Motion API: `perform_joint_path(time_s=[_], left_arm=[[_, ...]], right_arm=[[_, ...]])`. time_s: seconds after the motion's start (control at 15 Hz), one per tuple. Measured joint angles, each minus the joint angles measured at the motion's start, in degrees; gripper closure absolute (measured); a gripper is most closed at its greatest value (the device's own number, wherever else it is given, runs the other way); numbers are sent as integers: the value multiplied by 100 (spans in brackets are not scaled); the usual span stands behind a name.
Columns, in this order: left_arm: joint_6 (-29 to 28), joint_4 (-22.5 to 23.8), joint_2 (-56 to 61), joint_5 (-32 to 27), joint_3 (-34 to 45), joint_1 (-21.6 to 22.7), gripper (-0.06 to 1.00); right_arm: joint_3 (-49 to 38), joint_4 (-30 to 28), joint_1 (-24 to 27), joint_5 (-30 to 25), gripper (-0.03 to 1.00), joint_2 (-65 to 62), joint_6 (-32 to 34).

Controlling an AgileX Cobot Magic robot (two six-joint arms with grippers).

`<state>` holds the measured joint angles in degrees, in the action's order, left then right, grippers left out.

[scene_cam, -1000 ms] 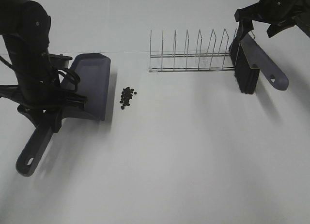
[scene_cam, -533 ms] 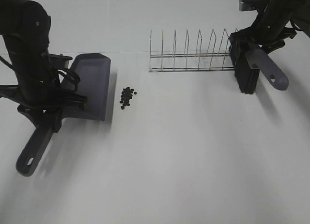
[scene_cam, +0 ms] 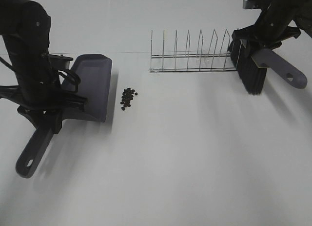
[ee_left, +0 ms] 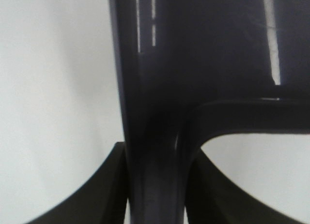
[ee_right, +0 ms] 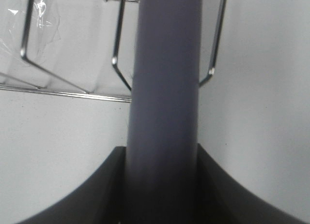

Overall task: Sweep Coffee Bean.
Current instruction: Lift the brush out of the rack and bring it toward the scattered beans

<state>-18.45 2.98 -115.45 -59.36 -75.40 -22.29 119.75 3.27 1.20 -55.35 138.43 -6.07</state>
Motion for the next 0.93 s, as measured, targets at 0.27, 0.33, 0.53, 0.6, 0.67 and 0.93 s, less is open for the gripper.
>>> perform_joint_path(time_s=[0.27,0.33,0.53,0.6,0.67,0.93], left_arm=[[0,0,0,0,0,0,68],[0,0,0,0,0,0,68],[0,0,0,6,11,0,68],[0,0,0,23,11,0,68],[0,-6,0,46,11,0,68],[-6,17,-120,189,11,0,68]], right_arm=[[23,-6,0,-126,70,-728,80],[46,-6,0,-372,70,-1106,80],[74,17,-6,-1232,70,-1621,80],[74,52,-6,-1427,70,-1656,80],[74,109,-6,-1473,70,-1656,80],[-470,0,-395,-1473,70,-1914,80]])
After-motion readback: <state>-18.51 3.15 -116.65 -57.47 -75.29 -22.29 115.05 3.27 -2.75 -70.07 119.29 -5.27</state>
